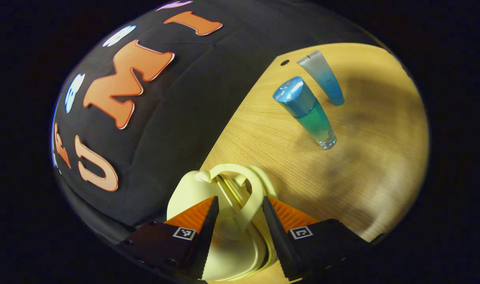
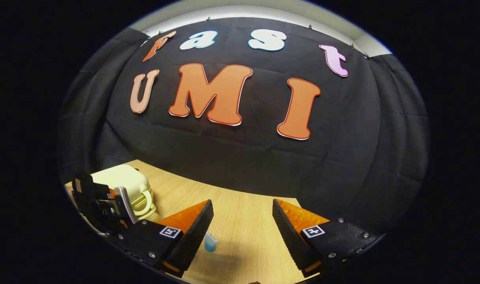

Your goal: First open the suitcase, pack the skin care products into it, and then close the suitcase.

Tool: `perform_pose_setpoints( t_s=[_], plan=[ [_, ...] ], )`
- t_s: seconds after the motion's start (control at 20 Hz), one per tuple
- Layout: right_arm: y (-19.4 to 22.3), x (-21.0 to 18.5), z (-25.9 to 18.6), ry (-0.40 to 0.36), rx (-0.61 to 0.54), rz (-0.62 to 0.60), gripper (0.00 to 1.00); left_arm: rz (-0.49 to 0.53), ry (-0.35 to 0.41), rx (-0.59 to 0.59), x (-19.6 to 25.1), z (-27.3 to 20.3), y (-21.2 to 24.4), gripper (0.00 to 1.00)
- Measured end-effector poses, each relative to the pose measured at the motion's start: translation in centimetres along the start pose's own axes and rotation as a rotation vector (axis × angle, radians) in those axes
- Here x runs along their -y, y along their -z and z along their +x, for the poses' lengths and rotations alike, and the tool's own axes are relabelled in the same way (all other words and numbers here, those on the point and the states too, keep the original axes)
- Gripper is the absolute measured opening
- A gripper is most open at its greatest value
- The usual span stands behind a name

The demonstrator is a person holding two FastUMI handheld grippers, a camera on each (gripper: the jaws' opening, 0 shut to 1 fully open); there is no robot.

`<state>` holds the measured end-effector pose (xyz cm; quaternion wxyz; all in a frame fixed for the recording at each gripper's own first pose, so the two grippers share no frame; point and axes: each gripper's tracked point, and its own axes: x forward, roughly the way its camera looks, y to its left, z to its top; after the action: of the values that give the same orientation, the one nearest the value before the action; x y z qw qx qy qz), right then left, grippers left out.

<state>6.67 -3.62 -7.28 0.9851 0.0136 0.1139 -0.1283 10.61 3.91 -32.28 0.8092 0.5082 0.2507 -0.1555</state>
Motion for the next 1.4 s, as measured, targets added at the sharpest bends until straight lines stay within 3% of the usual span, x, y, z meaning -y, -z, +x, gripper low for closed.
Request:
perform_pose_setpoints(
  t_s=[0.05, 0.15, 0.3, 0.4, 0.8, 1.4],
  plan=[
    [0.0, 0.0, -0.1, 0.002, -0.001, 0.0, 0.96, 0.055, -0.015, -0.018, 0.3, 0.4, 0.3, 0.59],
    [0.0, 0.2, -0.2, 0.006, 0.002, -0.004, 0.96, 0.1, -0.028, -0.03, 0.6, 0.6, 0.3, 0.64],
    [0.1, 0.7, -0.4, 0.017, 0.003, -0.008, 0.96, 0.116, -0.038, -0.03, 0.6, 0.5, 0.3, 0.25],
    [0.1, 0.9, -0.8, 0.022, 0.003, -0.002, 0.96, 0.096, -0.048, -0.015, -0.1, 0.5, -0.1, 0.15],
    [-0.3, 0.2, -0.9, 0.01, 0.01, -0.009, 0.96, -0.048, -0.095, 0.058, -5.5, -2.7, -1.1, 0.09],
    [-1.8, -3.2, -0.9, -0.026, 0.014, -0.059, 0.96, -0.486, -0.15, 0.168, -17.7, -7.5, 2.3, 0.09]
  ],
)
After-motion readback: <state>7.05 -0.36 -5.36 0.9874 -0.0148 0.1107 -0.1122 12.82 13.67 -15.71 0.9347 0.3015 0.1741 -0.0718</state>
